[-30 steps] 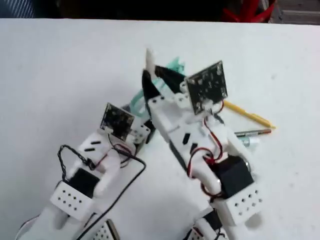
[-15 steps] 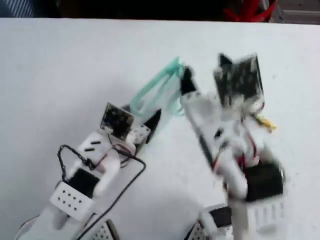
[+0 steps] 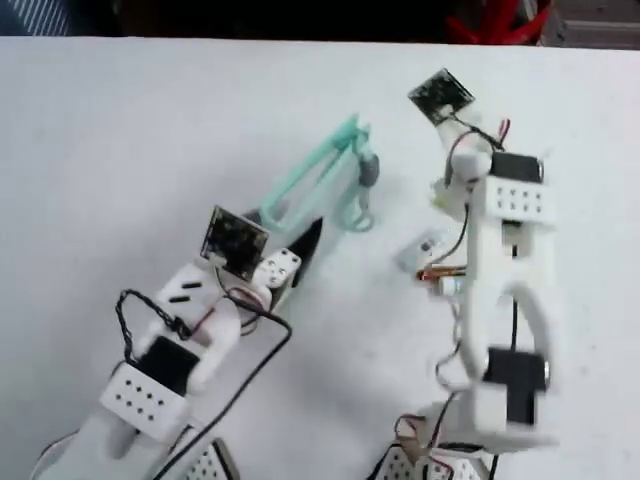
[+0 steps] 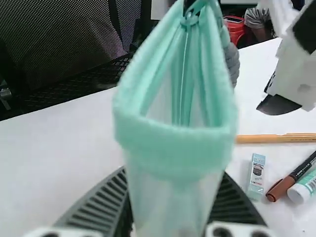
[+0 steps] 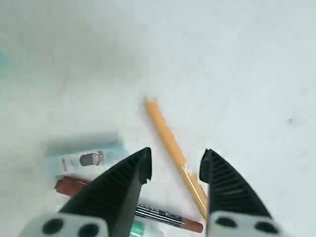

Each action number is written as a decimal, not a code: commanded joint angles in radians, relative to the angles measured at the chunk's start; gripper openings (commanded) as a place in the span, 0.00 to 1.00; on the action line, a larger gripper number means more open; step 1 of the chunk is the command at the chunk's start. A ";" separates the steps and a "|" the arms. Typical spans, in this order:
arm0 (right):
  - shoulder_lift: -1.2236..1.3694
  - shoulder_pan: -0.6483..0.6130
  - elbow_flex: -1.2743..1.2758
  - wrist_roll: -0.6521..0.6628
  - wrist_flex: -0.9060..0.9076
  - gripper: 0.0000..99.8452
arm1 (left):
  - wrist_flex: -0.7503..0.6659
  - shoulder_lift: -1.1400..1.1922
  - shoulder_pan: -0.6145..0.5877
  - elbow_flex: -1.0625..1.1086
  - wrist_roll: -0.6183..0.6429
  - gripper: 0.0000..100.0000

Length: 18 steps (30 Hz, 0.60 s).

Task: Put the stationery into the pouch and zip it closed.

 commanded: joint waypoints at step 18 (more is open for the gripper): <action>0.654 0.085 -0.442 0.196 -0.007 0.06 | 0.002 -0.008 0.012 0.002 0.008 0.18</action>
